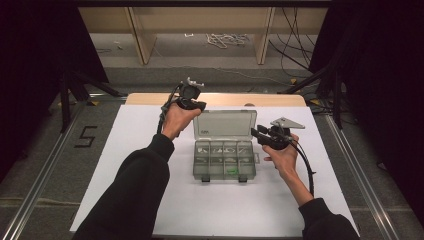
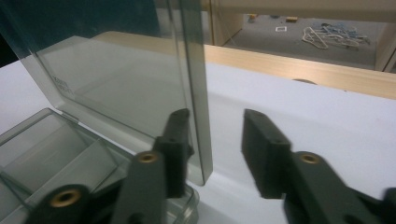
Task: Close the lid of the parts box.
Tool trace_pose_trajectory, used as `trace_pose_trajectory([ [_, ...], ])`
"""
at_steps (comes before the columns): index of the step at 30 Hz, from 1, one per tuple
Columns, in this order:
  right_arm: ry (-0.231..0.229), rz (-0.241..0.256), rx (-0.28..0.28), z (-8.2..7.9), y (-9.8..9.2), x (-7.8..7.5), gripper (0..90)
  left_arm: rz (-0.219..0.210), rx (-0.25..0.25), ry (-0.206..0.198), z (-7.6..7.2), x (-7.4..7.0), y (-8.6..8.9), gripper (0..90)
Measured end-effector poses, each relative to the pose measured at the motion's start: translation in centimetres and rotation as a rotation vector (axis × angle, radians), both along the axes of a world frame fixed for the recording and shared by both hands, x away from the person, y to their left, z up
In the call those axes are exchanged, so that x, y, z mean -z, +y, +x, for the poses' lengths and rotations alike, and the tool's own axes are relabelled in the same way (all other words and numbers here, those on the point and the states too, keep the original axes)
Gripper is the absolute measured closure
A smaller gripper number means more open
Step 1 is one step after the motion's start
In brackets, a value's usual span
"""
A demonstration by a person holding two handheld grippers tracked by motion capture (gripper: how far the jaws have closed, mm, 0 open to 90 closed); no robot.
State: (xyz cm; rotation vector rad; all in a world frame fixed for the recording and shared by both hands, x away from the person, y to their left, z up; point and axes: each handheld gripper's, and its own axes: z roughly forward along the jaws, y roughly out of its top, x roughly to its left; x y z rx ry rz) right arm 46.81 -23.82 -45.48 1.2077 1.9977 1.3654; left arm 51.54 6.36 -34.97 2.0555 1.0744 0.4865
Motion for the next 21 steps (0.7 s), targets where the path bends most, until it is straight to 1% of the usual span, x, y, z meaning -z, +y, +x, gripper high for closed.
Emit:
trace_pose_trajectory([
  [1, -0.005, 0.013, -0.01, -0.2, 0.0, -0.1, 55.6, 0.0, 0.006, -0.003, -0.3, 0.0, -0.1, 89.9],
  [3, -0.001, 0.005, -0.016, -0.8, -0.1, -0.6, 50.8, -0.001, 0.018, -0.008, -0.8, -0.1, -0.2, 89.9],
  [4, -0.019, -0.002, -0.021, -1.1, -0.1, -0.7, 49.1, 0.003, 0.033, -0.009, -1.1, -0.2, -0.3, 89.9],
  [5, -0.005, -0.017, -0.028, -1.5, -0.2, -1.1, 46.9, 0.012, 0.042, -0.012, -1.4, -0.3, -0.3, 90.0],
  [6, -0.001, 0.005, -0.035, -1.8, -0.1, -1.2, 45.1, 0.013, 0.047, -0.016, -1.7, -0.3, -0.4, 89.9],
  [7, -0.006, 0.003, -0.039, -2.1, -0.1, -1.4, 43.8, 0.013, 0.051, -0.019, -2.0, -0.4, -0.4, 89.9],
  [8, -0.001, 0.006, -0.046, -2.4, -0.1, -1.6, 42.1, 0.012, 0.062, -0.02, -2.2, -0.4, -0.3, 89.9],
  [10, -0.02, -0.018, -0.057, -2.9, -0.1, -2.1, 40.7, 0.011, 0.072, -0.029, -2.8, -0.4, -0.1, 89.9],
  [11, -0.006, -0.011, -0.064, -3.4, 0.0, -2.3, 40.0, 0.014, 0.081, -0.032, -3.1, -0.3, 0.1, 89.9],
  [12, -0.031, -0.018, -0.068, -3.6, 0.0, -2.4, 38.7, 0.007, 0.084, -0.035, -3.4, -0.3, 0.2, 89.9],
  [13, -0.017, -0.024, -0.076, -3.9, 0.0, -2.8, 37.8, 0.003, 0.091, -0.038, -3.7, -0.2, 0.3, 90.0],
  [14, -0.027, -0.017, -0.084, -4.1, 0.0, -2.9, 36.7, -0.006, 0.093, -0.04, -4.1, -0.1, 0.3, 89.9],
  [15, -0.015, -0.014, -0.096, -4.4, 0.1, -3.1, 36.0, -0.014, 0.099, -0.041, -4.3, 0.0, 0.4, 89.9],
  [16, -0.04, -0.022, -0.099, -4.6, 0.1, -3.3, 35.0, -0.027, 0.098, -0.044, -4.6, 0.1, 0.4, 89.9],
  [17, -0.03, -0.015, -0.104, -5.0, 0.2, -3.4, 33.5, -0.042, 0.093, -0.046, -4.9, 0.3, 0.4, 89.9],
  [18, -0.022, -0.028, -0.107, -5.3, 0.2, -3.7, 31.9, -0.047, 0.096, -0.05, -5.1, 0.4, 0.5, 89.9],
  [19, -0.018, -0.028, -0.117, -5.5, 0.3, -3.8, 30.0, -0.052, 0.097, -0.051, -5.3, 0.6, 0.5, 89.9],
  [20, -0.023, -0.038, -0.117, -5.7, 0.3, -3.9, 28.6, -0.066, 0.099, -0.054, -5.5, 0.7, 0.6, 89.9],
  [21, -0.005, -0.034, -0.128, -6.0, 0.3, -4.1, 28.2, -0.068, 0.104, -0.055, -5.7, 0.8, 0.7, 89.9],
])
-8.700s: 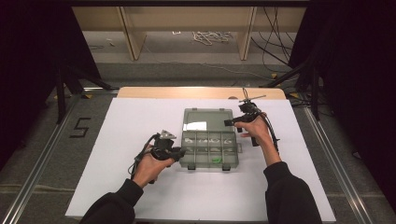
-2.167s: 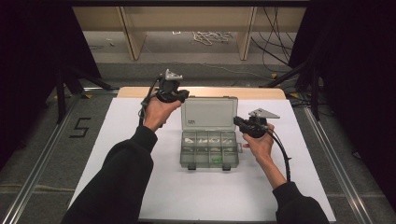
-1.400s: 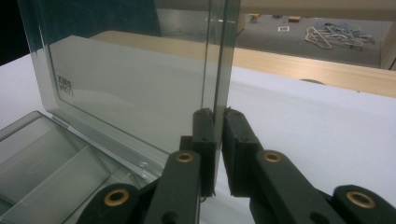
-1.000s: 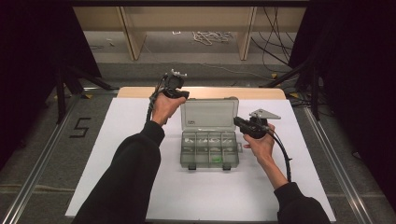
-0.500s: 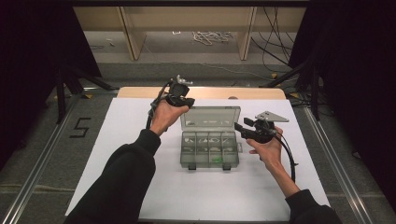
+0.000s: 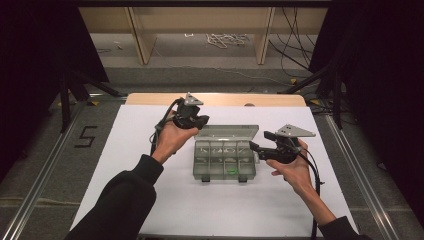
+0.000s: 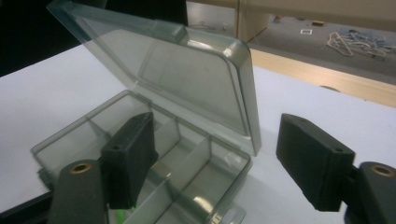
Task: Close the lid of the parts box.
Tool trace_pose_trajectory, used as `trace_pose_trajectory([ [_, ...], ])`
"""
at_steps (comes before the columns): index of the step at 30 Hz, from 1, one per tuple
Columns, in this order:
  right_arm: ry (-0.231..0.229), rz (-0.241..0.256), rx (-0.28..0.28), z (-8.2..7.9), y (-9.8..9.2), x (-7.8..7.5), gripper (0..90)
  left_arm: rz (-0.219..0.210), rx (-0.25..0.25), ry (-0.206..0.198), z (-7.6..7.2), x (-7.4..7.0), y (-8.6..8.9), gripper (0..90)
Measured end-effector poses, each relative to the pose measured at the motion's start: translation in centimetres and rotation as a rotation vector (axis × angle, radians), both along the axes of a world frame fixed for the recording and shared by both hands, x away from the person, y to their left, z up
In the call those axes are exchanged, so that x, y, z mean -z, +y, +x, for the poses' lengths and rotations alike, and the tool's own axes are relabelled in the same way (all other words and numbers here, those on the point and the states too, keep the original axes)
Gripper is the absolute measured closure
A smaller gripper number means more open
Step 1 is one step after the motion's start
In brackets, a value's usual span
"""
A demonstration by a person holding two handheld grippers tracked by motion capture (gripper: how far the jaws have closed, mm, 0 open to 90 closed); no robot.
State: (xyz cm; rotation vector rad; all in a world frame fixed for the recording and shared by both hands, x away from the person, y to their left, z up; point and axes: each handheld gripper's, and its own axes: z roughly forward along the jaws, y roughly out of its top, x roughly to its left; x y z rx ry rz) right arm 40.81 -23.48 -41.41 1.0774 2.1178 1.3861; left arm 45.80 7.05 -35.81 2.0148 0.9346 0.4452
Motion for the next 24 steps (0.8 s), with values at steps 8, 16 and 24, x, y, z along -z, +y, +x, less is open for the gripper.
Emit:
trace_pose_trajectory([
  [8, -0.006, 0.005, -0.031, -1.7, -0.1, -0.8, 24.3, -0.034, 0.021, -0.013, -2.2, 1.5, 0.7, 90.0],
  [16, 0.005, -0.014, -0.061, -3.5, -0.3, -1.6, 21.8, -0.071, 0.031, -0.011, -4.1, 2.9, 1.5, 89.9],
  [24, -0.033, -0.006, -0.092, -4.4, -0.2, -2.3, 26.0, -0.075, 0.053, -0.013, -5.2, 4.0, 1.8, 89.9],
])
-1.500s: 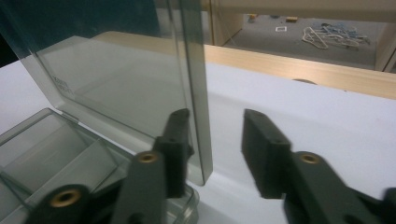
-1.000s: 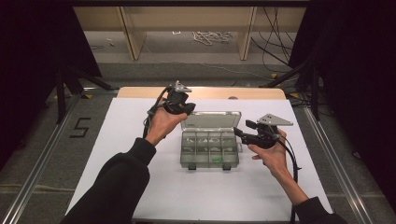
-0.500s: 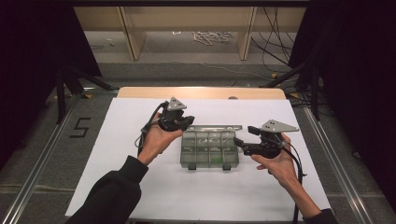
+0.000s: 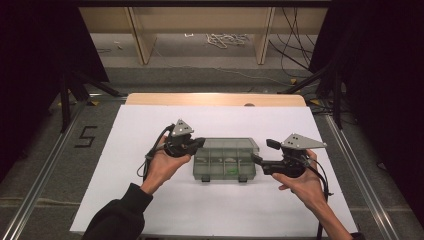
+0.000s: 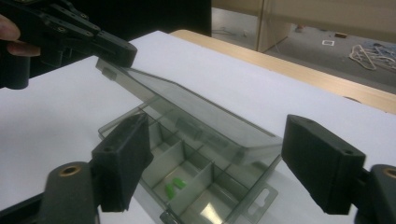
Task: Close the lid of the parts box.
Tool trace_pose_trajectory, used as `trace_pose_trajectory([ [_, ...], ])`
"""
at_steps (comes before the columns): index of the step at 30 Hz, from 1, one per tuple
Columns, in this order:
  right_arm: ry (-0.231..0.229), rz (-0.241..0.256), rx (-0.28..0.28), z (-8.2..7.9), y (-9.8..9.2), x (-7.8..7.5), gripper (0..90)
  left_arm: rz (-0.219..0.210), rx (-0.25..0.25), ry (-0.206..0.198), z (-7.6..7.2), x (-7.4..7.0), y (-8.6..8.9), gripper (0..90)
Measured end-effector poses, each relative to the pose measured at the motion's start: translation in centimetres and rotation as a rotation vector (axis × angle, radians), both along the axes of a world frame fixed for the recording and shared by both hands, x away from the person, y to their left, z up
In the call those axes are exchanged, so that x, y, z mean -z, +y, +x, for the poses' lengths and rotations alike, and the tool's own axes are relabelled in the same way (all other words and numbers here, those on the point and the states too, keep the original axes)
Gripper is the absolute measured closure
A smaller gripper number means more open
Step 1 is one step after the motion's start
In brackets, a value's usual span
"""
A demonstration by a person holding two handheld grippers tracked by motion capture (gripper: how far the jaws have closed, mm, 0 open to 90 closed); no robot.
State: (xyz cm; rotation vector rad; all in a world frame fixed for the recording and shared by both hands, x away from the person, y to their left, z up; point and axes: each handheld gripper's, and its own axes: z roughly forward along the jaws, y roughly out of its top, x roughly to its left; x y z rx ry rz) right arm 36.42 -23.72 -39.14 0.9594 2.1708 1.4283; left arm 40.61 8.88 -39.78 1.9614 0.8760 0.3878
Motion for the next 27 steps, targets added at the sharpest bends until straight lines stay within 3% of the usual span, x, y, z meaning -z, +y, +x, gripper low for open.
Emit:
trace_pose_trajectory([
  [4, 0.003, -0.004, 0.003, 0.0, 0.0, 0.1, 31.2, -0.009, -0.001, -0.002, -0.4, 0.2, -0.1, 90.0],
  [7, 0.001, -0.001, -0.003, 0.0, 0.0, 0.2, 39.7, 0.004, 0.006, -0.002, -0.8, 0.3, 0.3, 89.9],
  [8, -0.004, 0.02, -0.006, 0.1, 0.0, 0.4, 43.3, 0.004, 0.022, 0.0, -0.9, 0.4, 0.4, 90.0],
  [12, 0.002, 0.001, -0.026, 0.3, -0.1, 0.9, 58.2, 0.006, 0.021, 0.005, -1.3, 0.9, 0.7, 89.9],
  [15, 0.023, 0.013, -0.041, 0.4, -0.1, 1.4, 67.8, -0.019, 0.01, 0.0, -1.6, 1.2, 0.9, 89.9],
  [16, 0.029, -0.009, -0.033, 0.4, -0.3, 1.5, 70.7, -0.023, 0.004, 0.0, -1.7, 1.2, 1.0, 90.0],
  [17, 0.031, 0.001, -0.044, 0.5, -0.2, 1.8, 73.3, -0.004, 0.019, -0.007, -1.8, 1.1, 1.3, 90.0],
  [18, 0.032, 0.008, -0.049, 0.5, -0.1, 2.0, 75.3, -0.024, 0.003, -0.003, -2.0, 1.2, 1.3, 90.0],
  [23, 0.05, -0.016, -0.058, 0.7, -0.1, 2.7, 81.9, -0.034, 0.009, 0.0, -2.6, 1.7, 1.9, 89.9],
  [24, 0.056, -0.033, -0.058, 0.7, -0.1, 2.7, 82.2, -0.016, 0.016, 0.007, -2.7, 1.8, 2.2, 89.9],
  [25, 0.056, -0.034, -0.061, 0.7, -0.1, 2.8, 82.6, -0.039, 0.005, 0.01, -2.8, 2.1, 2.1, 89.9],
  [27, 0.061, -0.052, -0.068, 0.6, 0.1, 2.9, 83.2, -0.018, 0.012, 0.02, -2.9, 2.5, 2.5, 89.9],
])
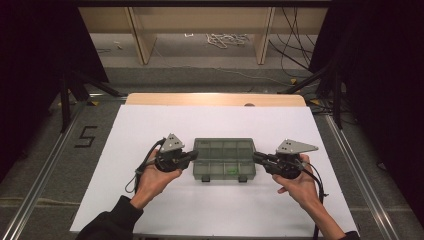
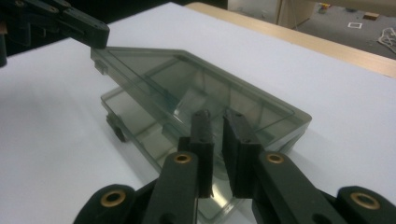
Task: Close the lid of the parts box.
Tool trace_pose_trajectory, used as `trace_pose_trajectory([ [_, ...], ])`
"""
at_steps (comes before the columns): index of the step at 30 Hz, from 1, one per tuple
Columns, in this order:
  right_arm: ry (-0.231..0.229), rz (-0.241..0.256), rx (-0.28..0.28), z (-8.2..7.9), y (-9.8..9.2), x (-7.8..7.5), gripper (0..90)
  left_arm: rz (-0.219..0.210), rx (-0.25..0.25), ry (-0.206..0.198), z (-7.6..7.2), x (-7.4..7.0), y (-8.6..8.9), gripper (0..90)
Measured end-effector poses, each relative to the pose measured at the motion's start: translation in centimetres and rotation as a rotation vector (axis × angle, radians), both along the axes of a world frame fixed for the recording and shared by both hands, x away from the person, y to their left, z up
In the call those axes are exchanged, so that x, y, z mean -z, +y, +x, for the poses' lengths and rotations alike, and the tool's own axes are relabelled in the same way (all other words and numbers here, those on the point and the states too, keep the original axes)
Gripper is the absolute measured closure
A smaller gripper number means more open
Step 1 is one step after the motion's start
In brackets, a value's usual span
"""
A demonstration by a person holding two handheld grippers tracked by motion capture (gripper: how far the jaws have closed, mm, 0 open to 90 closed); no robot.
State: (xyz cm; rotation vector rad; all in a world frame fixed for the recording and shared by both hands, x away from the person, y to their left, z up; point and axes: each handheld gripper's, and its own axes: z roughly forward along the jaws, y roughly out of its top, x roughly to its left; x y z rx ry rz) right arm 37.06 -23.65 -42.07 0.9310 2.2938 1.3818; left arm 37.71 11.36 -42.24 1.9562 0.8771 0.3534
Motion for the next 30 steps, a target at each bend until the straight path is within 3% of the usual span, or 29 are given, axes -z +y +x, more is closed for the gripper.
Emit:
trace_pose_trajectory([
  [2, 0.009, -0.016, -0.006, -0.1, 0.1, 0.2, 83.3, -0.015, -0.005, 0.007, -0.1, 0.5, 0.1, 89.9],
  [4, 0.017, -0.028, -0.008, -0.1, 0.2, 0.5, 83.4, 0.012, 0.01, 0.018, -0.2, 0.7, 0.5, 89.9],
  [5, 0.029, -0.028, -0.018, -0.1, 0.2, 0.7, 83.5, -0.01, 0.002, 0.022, -0.2, 0.9, 0.4, 89.9],
  [9, 0.036, -0.044, -0.01, 0.0, 0.2, 1.1, 83.6, -0.01, 0.004, 0.026, -0.4, 1.3, 0.5, 89.9],
  [10, 0.038, -0.051, -0.013, 0.0, 0.2, 1.2, 83.6, 0.012, 0.019, 0.026, -0.4, 1.4, 0.7, 89.8],
  [11, 0.037, -0.053, -0.01, 0.0, 0.2, 1.4, 83.6, -0.007, 0.005, 0.028, -0.4, 1.6, 0.5, 89.8],
  [13, 0.044, -0.059, -0.01, 0.0, 0.2, 1.5, 83.6, 0.02, 0.022, 0.034, -0.5, 1.7, 0.6, 89.6],
  [15, 0.047, -0.06, -0.008, 0.0, 0.2, 1.7, 83.6, 0.003, 0.012, 0.036, -0.6, 1.9, 0.5, 89.5],
  [18, 0.045, -0.075, -0.01, 0.0, 0.2, 2.0, 83.6, 0.028, 0.029, 0.037, -0.6, 2.1, 0.5, 89.3],
  [21, 0.058, -0.085, -0.014, -0.1, 0.4, 2.3, 83.5, 0.017, 0.026, 0.052, -0.7, 2.5, 0.2, 89.3],
  [22, 0.059, -0.089, -0.01, -0.1, 0.5, 2.4, 83.5, 0.049, 0.04, 0.047, -0.6, 2.6, 0.4, 89.4],
  [25, 0.068, -0.098, -0.012, 0.0, 0.6, 2.7, 83.5, 0.029, 0.024, 0.056, -0.6, 2.8, 0.3, 89.4],
  [28, 0.076, -0.098, -0.016, 0.1, 0.5, 2.8, 83.4, 0.051, 0.03, 0.045, -0.6, 2.9, 0.5, 89.4],
  [30, 0.072, -0.1, -0.014, 0.1, 0.5, 2.9, 83.3, 0.056, 0.038, 0.061, -0.6, 2.8, 0.5, 89.4],
])
